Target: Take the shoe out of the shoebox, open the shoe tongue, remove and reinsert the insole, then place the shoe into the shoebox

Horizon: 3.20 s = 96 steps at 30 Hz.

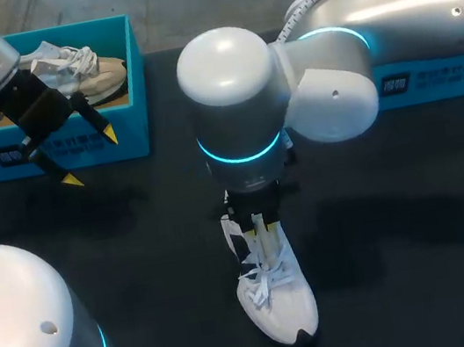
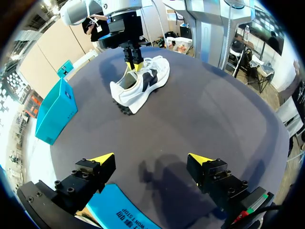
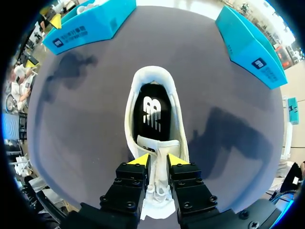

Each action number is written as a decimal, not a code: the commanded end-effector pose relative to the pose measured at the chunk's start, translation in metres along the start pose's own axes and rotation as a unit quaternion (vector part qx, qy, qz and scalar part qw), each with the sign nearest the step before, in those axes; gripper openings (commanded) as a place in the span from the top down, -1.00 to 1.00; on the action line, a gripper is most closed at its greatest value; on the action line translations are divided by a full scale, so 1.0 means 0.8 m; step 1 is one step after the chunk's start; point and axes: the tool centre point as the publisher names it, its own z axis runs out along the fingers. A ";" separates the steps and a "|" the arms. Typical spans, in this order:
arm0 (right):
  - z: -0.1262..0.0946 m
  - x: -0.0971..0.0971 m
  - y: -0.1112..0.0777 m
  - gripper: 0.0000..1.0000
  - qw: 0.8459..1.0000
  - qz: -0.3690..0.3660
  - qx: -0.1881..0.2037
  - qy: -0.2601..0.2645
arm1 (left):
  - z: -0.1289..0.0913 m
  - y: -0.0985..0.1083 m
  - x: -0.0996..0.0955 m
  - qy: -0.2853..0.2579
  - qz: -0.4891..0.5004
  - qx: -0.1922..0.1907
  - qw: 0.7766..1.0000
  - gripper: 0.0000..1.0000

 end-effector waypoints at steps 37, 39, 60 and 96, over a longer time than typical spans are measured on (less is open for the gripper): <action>-0.068 0.003 0.025 0.40 0.991 -0.118 -0.057 -0.007 | -0.001 0.000 -0.001 0.002 0.000 -0.001 1.000 -1.00; -0.076 0.002 0.027 0.28 0.985 -0.156 -0.067 0.008 | -0.001 0.000 -0.001 0.002 0.000 -0.001 1.000 -1.00; -0.113 -0.004 0.033 -1.00 0.863 -0.492 -0.088 0.073 | -0.001 0.000 -0.001 0.002 0.000 -0.001 1.000 -1.00; -0.102 0.014 0.101 -1.00 0.694 -0.717 -0.033 -0.060 | -0.001 0.000 -0.001 0.002 0.000 -0.001 1.000 -1.00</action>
